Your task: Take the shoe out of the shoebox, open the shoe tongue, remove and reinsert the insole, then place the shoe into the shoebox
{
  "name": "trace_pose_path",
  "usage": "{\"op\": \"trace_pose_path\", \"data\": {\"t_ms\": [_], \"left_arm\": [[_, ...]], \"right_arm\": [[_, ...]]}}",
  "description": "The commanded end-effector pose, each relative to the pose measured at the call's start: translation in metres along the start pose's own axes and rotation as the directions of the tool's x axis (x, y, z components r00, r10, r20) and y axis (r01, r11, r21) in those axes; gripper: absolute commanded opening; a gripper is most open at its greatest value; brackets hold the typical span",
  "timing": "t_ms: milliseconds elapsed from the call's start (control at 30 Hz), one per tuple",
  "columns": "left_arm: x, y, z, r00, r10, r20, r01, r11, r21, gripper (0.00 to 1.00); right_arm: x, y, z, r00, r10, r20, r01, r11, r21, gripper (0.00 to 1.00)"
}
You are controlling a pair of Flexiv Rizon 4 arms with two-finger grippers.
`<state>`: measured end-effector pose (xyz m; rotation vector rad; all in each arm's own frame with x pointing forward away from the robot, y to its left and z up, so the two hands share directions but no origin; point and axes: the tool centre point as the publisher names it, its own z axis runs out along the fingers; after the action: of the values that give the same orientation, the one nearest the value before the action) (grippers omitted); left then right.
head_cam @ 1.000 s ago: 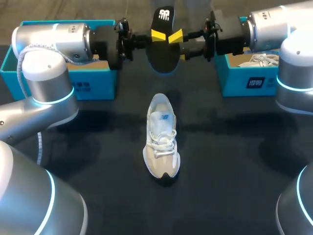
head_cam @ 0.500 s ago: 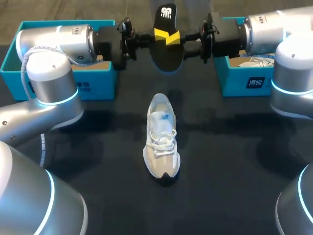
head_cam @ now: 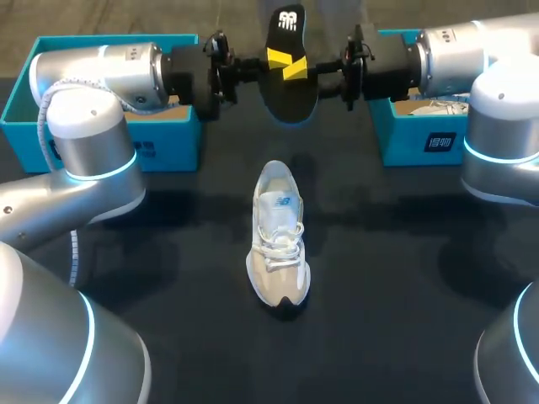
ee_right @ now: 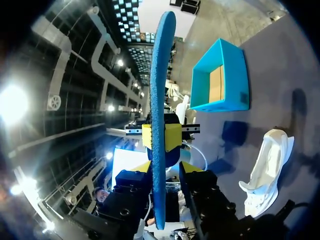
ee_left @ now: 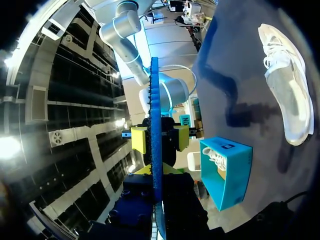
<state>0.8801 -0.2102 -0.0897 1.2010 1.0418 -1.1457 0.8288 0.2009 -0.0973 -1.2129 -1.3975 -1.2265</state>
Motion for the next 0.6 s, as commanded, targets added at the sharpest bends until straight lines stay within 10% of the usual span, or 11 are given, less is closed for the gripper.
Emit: {"op": "trace_pose_path", "data": {"t_ms": [33,267,300,367,600], "left_arm": [[0.002,0.001,0.003,1.000,0.003,0.004,-0.003,1.000,0.001,0.00],[0.002,0.000,0.001,1.000,0.001,0.007,-0.001,1.000,0.014,0.00],[0.002,0.000,0.001,1.000,0.001,0.007,-0.001,1.000,0.013,0.20],[0.003,-0.001,0.000,1.000,-0.001,0.001,0.001,1.000,0.021,1.00],[0.007,0.001,-0.014,1.000,0.006,-0.026,-0.005,1.000,0.031,1.00]], "right_arm": [[-0.001,0.001,0.003,1.000,0.001,-0.001,-0.001,1.000,-0.002,0.23],[-0.003,0.000,0.002,1.000,0.003,0.006,-0.003,1.000,-0.007,0.00],[-0.003,0.000,0.002,1.000,0.000,0.008,0.000,1.000,-0.010,0.00],[-0.003,0.000,0.001,1.000,-0.009,0.008,0.009,1.000,-0.014,0.00],[-0.007,0.001,-0.007,0.999,-0.043,0.018,0.044,0.998,-0.040,0.00]]}}
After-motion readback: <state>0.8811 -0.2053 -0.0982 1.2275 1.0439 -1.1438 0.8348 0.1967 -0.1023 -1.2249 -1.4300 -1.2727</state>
